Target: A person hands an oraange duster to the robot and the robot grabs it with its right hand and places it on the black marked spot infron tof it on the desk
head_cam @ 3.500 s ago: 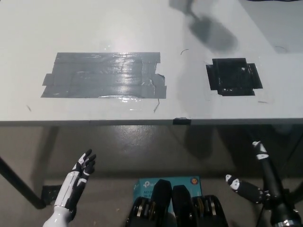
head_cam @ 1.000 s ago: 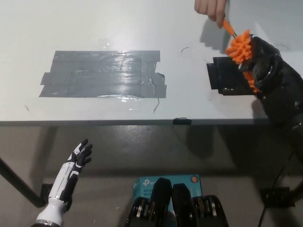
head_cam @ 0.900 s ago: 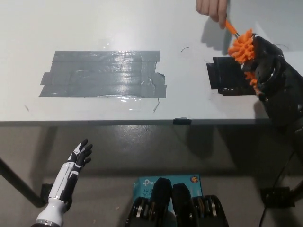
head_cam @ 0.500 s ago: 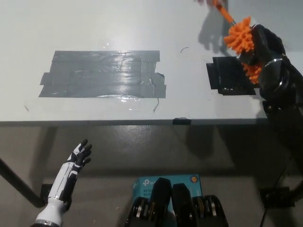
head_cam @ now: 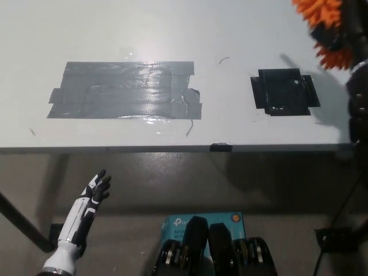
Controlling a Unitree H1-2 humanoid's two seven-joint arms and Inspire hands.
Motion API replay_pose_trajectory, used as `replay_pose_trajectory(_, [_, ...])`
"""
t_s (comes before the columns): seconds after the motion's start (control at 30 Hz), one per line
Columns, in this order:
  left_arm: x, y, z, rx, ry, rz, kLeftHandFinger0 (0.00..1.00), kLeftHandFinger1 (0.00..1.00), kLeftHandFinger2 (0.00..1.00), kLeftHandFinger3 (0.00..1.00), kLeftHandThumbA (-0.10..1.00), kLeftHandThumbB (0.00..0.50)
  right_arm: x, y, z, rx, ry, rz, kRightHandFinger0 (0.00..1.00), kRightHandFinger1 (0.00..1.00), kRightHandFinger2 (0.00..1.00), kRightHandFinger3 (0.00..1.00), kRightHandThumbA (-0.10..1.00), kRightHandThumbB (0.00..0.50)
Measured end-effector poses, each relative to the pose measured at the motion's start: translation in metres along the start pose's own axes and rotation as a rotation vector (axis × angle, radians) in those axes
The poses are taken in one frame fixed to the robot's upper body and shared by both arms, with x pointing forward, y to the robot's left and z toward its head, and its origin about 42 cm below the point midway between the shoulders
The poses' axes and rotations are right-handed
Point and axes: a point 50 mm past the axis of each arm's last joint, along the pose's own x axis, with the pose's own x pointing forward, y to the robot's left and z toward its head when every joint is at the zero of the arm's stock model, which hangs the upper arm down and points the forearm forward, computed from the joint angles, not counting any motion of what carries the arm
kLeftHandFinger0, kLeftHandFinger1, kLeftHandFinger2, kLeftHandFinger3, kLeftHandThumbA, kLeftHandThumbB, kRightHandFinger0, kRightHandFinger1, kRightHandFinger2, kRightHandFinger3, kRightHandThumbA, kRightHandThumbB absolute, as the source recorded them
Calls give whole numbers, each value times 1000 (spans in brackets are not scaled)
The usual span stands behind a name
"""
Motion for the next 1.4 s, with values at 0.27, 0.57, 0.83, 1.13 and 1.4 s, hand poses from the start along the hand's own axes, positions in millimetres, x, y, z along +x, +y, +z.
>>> replay_pose_trajectory(0.27, [-1, 11, 0, 25, 1, 5, 1000, 1000, 1000, 1000, 943, 107, 29, 0, -2, -57, 62, 55, 707, 1000, 987, 686, -100, 284])
replay_pose_trajectory(0.57, [0, 11, 1, 25, 0, 4, 1000, 1000, 1000, 1000, 940, 111, 58, 84, -62, -140, 355, 366, 5, 109, 240, 1000, -100, 251])
replay_pose_trajectory(0.83, [6, 12, 6, 30, -18, 3, 1000, 1000, 1000, 1000, 920, 124, 67, 124, -77, -144, 464, 511, 52, 215, 368, 1000, -78, 289])
replay_pose_trajectory(1.13, [6, 11, 5, 30, -17, 3, 1000, 1000, 1000, 1000, 902, 106, 57, 148, -91, -162, 500, 593, 1000, 1000, 1000, 1000, 832, 397])
replay_pose_trajectory(1.4, [3, 11, 7, 31, -22, 3, 1000, 1000, 1000, 1000, 902, 90, 57, 154, -85, -241, 471, 600, 1000, 1000, 1000, 1000, 864, 394])
